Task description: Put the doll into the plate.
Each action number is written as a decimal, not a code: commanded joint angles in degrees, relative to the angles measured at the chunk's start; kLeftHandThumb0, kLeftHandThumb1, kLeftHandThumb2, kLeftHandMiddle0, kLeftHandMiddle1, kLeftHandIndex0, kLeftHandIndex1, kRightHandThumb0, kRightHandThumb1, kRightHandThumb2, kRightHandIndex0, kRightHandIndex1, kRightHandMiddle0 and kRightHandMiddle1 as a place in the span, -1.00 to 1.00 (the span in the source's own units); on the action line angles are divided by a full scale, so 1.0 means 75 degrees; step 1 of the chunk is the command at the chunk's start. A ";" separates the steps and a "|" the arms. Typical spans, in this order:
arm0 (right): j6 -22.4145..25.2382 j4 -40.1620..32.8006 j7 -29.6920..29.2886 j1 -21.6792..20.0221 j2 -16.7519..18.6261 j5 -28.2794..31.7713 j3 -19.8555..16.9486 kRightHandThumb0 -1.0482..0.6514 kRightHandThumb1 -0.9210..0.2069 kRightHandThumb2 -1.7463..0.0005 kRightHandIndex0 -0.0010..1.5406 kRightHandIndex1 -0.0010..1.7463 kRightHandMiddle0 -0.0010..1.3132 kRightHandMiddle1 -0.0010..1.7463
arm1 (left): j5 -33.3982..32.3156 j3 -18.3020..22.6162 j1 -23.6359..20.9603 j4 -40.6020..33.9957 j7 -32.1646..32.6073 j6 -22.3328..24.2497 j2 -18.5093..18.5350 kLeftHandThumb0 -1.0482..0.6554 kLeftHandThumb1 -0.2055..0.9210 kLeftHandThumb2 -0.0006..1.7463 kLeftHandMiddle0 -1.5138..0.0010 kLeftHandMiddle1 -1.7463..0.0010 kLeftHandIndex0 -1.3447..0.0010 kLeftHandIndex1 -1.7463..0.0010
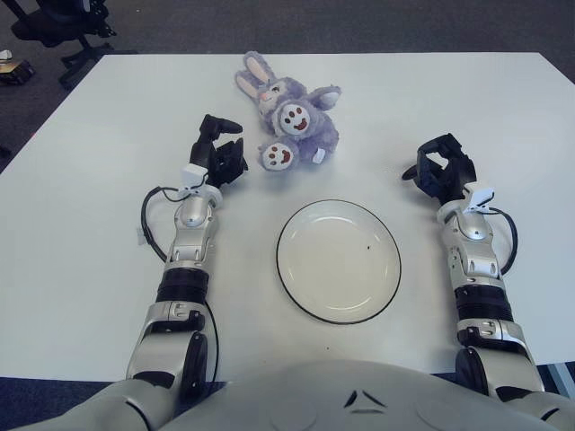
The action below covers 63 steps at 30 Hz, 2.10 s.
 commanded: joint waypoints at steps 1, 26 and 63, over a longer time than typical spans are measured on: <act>0.0158 0.0154 0.0038 0.0046 0.0013 0.0010 -0.0002 -0.22 -0.57 0.04 0.11 1.00 -0.46 1.00 | 0.0025 -0.0009 0.0295 0.0249 0.0055 -0.0091 -0.0055 -0.19 0.81 -0.25 -0.28 -1.00 0.60 -1.00; 0.0042 0.0476 0.0086 -0.0137 -0.0006 0.0002 -0.0008 -0.22 -0.55 0.02 0.12 1.00 -0.45 1.00 | 0.1397 -0.0173 -0.0388 0.2100 0.1570 -0.2949 0.0384 -0.18 1.00 -0.59 -0.07 -1.00 0.44 -0.80; 0.0067 0.0658 -0.0004 -0.0259 0.0018 -0.0082 0.0057 -0.23 -0.54 0.01 0.13 1.00 -0.44 1.00 | -0.1224 0.0368 -0.1608 -0.0597 -0.1460 0.1745 0.1573 -0.18 1.00 -0.58 -0.13 0.41 0.47 -0.79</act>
